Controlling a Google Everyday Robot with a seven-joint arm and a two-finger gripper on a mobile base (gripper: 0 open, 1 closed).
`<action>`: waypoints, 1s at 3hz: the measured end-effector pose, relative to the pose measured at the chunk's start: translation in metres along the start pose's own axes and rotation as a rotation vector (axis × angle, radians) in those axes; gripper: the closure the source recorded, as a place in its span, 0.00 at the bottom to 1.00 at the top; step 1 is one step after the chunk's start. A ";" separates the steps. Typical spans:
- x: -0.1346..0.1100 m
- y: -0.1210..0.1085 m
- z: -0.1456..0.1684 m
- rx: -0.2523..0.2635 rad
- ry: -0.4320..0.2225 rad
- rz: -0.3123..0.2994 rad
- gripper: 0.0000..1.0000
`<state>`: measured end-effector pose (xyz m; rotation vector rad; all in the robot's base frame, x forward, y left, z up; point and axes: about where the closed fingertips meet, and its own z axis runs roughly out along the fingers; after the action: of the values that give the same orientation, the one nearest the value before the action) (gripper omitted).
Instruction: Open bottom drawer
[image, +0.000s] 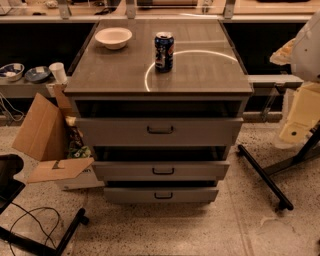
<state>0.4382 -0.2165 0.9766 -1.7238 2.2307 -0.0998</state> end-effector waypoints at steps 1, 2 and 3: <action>0.000 0.000 0.000 0.000 0.000 0.000 0.00; -0.012 0.017 -0.001 0.053 -0.021 -0.046 0.00; -0.042 0.052 0.025 0.075 -0.086 -0.085 0.00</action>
Offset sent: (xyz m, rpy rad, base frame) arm -0.0240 0.0280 -0.0068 -0.0191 -0.1080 0.0819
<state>0.4065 -0.1588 0.9488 -1.7488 2.0668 -0.1241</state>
